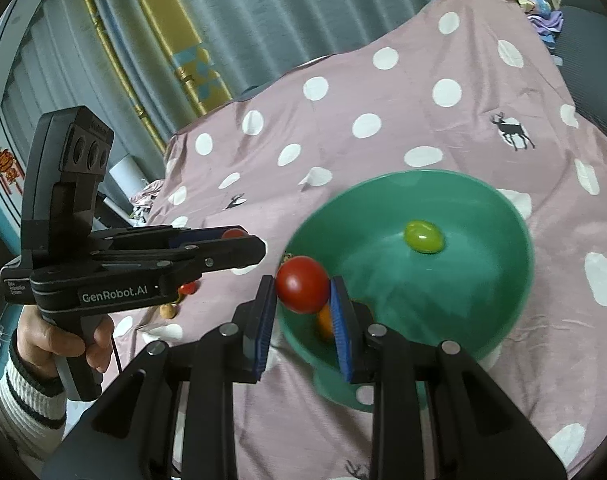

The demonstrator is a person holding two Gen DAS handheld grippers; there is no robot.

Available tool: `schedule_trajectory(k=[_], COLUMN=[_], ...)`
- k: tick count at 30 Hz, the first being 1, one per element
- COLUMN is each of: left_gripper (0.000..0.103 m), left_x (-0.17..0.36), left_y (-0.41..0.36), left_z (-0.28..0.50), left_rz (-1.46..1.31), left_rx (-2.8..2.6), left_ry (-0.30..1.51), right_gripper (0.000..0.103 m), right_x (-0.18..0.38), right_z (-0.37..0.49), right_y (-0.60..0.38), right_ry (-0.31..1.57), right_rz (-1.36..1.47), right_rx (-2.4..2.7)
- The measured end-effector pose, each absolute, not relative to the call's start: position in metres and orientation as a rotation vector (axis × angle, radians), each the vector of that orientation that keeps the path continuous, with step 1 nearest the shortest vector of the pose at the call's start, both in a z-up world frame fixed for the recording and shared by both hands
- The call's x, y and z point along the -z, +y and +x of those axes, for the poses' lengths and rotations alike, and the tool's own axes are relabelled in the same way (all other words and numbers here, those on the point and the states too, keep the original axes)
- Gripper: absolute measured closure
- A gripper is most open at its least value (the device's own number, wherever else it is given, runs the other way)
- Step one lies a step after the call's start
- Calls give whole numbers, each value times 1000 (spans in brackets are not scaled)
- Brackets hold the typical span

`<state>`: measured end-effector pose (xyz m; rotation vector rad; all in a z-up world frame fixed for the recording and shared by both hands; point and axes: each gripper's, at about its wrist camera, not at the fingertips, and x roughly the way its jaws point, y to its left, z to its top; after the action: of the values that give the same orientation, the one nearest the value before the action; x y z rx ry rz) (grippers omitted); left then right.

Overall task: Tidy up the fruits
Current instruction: 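Bring both held red tomatoes over the green bowl, then open the left gripper over the bowl while the right gripper opens too, then move the left gripper back to the orange beside the fruit cluster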

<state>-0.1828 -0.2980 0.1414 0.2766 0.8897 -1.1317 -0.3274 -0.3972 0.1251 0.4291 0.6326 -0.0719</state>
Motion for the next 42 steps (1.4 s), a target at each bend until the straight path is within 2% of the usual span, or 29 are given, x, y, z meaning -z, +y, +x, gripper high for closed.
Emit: schedule_trajectory(k=[15, 19, 21, 23, 27, 31, 33, 37, 42], left_gripper=[72, 72, 70, 63, 44, 40, 33, 33, 33], left_x=[-117, -113, -112, -113, -120, -121, -118, -103, -91], left_y=[-359, -363, -361, -354, -329, -292, -270, -209, -136], left_z=[-198, -196, -193, -188, -178, -170, -170, -169, -172], left_rz=[380, 381, 371, 350, 280, 207, 177, 83, -14], left_rx=[1169, 1155, 1139, 1113, 1073, 1010, 962, 877, 786], left_ry=[936, 948, 961, 971, 979, 996, 1013, 1072, 1103], right_gripper=[73, 75, 71, 60, 57, 49, 46, 40, 39], right_x=[-104, -100, -102, -104, -109, -115, -119, -124, -125], right_z=[-325, -328, -331, -336, -345, -351, -352, -352, -346], right_y=[-426, -433, -435, -437, -436, -427, -418, -396, -360], right_ry=[705, 714, 709, 699, 684, 672, 667, 666, 689], right_rz=[401, 411, 411, 417, 438, 441, 437, 424, 419], right_rx=[188, 223, 241, 257, 257, 235, 209, 134, 22])
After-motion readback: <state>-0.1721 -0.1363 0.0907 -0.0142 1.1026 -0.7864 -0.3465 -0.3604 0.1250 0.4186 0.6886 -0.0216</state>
